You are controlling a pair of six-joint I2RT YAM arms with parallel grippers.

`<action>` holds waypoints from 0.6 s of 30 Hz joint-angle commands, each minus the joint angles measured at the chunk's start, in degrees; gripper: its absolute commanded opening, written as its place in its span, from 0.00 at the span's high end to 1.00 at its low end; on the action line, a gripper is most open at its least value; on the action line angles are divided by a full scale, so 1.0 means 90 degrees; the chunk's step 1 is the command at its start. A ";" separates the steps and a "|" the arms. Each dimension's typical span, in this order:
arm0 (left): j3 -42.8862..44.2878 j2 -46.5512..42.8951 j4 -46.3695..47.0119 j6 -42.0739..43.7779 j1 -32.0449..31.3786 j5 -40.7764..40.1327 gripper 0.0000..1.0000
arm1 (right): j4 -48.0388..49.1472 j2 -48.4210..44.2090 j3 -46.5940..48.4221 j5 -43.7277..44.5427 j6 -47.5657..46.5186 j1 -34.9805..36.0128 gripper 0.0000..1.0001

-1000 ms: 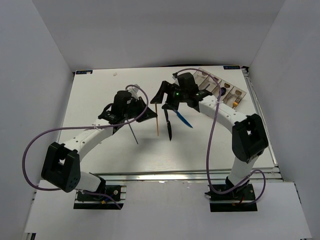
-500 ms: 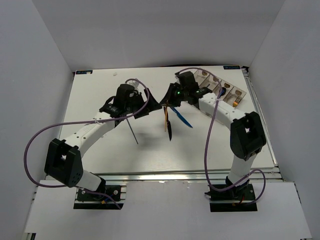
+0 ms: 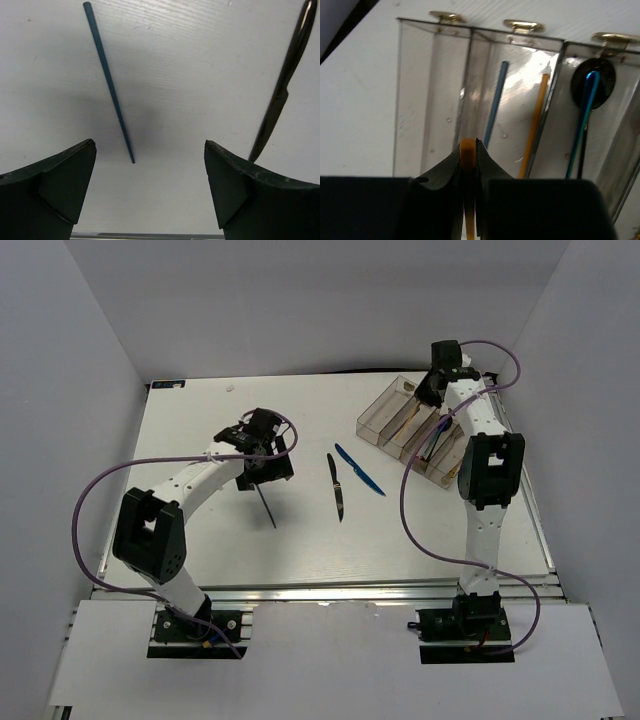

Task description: Sort the eating utensils into containers

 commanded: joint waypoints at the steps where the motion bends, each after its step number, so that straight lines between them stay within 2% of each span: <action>1: 0.0213 -0.0243 -0.0389 0.0173 -0.0002 -0.0288 0.02 | 0.0058 0.0245 0.0623 0.0436 -0.0160 -0.0065 1.00; 5: 0.0310 -0.0146 -0.0574 0.0242 -0.0002 -0.0366 0.02 | 0.0382 0.0440 0.0750 0.0436 -0.0365 -0.0114 1.00; 11: 0.0350 -0.0068 -0.0575 0.0261 -0.0002 -0.0328 0.02 | 0.0733 0.0440 0.0360 0.0612 -0.0424 -0.0134 1.00; 15: 0.0204 -0.0019 -0.0458 0.0261 -0.0002 -0.0201 0.02 | 0.0587 0.0655 0.0642 0.0563 -0.0424 -0.0143 1.00; 18: 0.0174 -0.0019 -0.0419 0.0232 -0.0002 -0.0161 0.02 | 0.0567 0.0588 0.0565 0.0505 -0.0405 -0.0143 0.71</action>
